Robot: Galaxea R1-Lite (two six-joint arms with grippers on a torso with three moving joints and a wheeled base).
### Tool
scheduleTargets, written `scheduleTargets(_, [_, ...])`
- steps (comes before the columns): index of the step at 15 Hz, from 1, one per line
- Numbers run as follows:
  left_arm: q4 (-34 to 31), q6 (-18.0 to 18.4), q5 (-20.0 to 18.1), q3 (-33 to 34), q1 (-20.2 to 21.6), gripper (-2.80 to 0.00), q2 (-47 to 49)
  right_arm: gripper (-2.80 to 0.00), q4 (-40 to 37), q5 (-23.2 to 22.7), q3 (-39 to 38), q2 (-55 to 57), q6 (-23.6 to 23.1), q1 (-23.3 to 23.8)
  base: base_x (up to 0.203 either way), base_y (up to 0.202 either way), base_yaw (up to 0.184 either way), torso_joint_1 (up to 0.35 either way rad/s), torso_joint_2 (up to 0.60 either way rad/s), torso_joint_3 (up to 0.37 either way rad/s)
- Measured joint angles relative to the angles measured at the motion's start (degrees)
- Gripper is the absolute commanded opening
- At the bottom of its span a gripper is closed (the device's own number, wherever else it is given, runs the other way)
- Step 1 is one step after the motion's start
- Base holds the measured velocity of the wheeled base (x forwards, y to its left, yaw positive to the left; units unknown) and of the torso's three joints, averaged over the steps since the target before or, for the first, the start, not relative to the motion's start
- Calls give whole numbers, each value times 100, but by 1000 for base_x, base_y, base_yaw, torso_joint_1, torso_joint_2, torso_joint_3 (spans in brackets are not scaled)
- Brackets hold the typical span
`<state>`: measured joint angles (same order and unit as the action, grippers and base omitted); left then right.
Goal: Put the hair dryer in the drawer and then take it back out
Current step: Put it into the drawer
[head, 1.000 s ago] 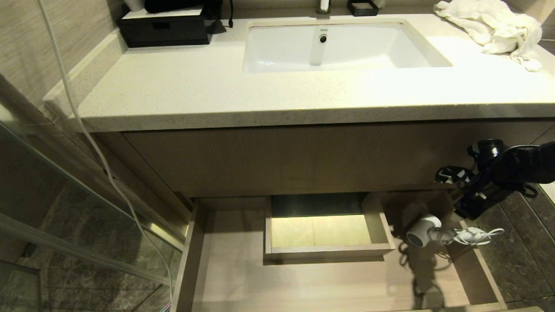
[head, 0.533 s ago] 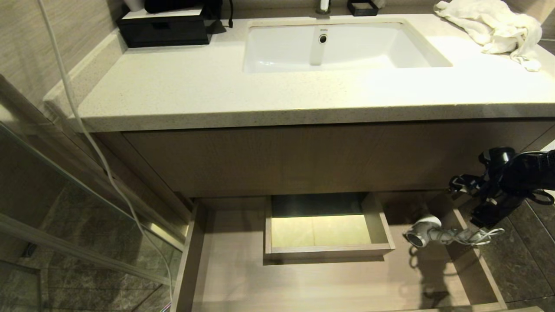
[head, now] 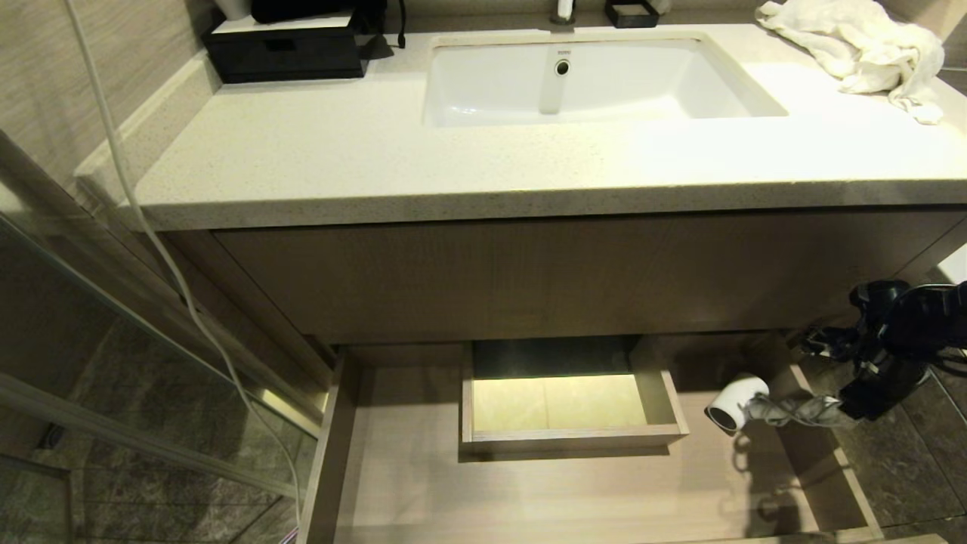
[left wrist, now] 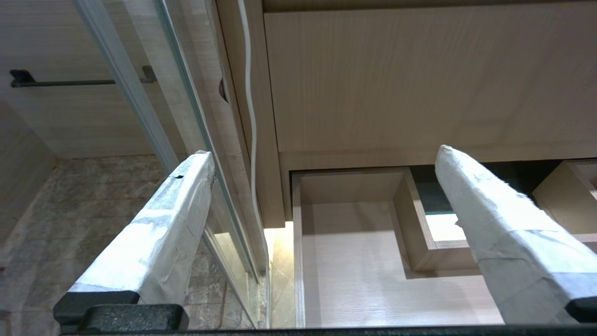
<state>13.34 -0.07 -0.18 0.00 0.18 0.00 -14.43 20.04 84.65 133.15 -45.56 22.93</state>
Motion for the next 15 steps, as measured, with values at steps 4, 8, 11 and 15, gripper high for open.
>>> scheduleTargets(4, [2, 0, 0, 0, -5, 0, 0, 0, 5, 108, 192, 215, 9, 47, 0, 0, 0, 0, 0, 0])
scheduleTargets(8, [2, 0, 0, 0, -3, 0, 0, 0, 13, 69, 270, 368, -20, 55, 0, 0, 0, 0, 0, 0])
scheduleTargets(11, [0, 0, 0, 0, -3, 0, 2, -280, 16, 69, 457, 514, -14, 45, 0, 0, 0, 0, 0, 0])
scheduleTargets(15, [1, -1, 0, 0, -3, 0, 1, -280, 0, 87, 733, 733, 4, 33, 0, 0, 0, 0, 0, 0])
